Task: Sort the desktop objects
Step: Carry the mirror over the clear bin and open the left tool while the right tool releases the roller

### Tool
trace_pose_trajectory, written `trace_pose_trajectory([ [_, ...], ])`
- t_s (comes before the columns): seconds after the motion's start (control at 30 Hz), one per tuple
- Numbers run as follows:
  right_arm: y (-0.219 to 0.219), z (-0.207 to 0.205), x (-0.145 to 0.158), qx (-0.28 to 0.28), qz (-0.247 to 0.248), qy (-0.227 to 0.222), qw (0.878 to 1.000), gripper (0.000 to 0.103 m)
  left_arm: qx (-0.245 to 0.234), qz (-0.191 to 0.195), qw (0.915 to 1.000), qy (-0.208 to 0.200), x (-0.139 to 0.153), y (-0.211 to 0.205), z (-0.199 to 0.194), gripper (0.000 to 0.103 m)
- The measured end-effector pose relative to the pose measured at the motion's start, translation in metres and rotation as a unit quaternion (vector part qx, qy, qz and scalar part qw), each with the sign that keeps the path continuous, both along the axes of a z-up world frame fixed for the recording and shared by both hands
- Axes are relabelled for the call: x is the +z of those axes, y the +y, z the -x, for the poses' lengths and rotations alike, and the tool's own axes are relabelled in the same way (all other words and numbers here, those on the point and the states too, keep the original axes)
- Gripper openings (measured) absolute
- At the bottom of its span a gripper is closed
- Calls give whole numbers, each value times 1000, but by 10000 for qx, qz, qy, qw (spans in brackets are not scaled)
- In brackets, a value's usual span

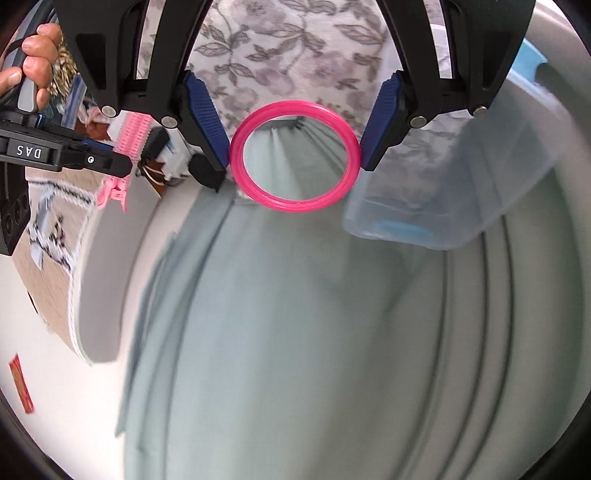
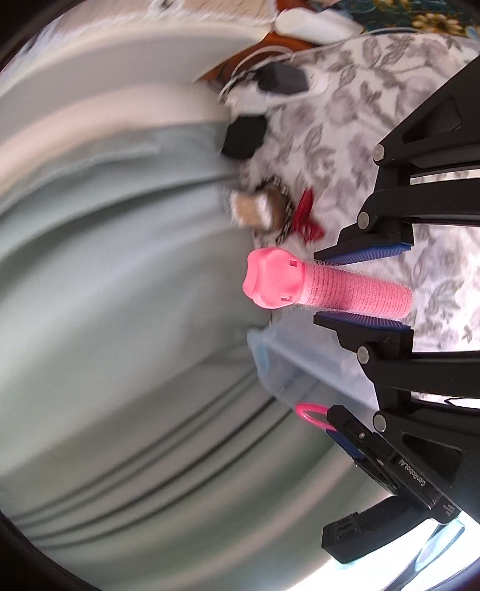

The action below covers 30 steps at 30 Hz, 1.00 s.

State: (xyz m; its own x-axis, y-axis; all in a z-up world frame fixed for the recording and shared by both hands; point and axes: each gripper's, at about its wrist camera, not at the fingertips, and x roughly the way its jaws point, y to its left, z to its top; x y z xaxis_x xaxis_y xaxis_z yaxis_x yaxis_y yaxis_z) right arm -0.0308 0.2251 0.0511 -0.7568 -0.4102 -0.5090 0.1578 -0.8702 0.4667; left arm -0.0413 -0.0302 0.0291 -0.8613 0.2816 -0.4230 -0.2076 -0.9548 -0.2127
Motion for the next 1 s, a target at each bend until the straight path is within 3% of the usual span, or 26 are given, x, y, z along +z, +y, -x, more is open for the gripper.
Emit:
trace_pose_trajectory([
  [0.43,-128,38,22,1309,20,290,9910,28,1194,-310,9923,-75,-7,-100,-2,73],
  [0.7,-191,64,-5,1740,-99,-9,9847,28,1433,-306,9886,-347,-26,-119,10,73],
  [1.0,-219,81,-38,1885,-266,-452,9807,28,1481,-264,9869,-576,-42,-127,21,73],
])
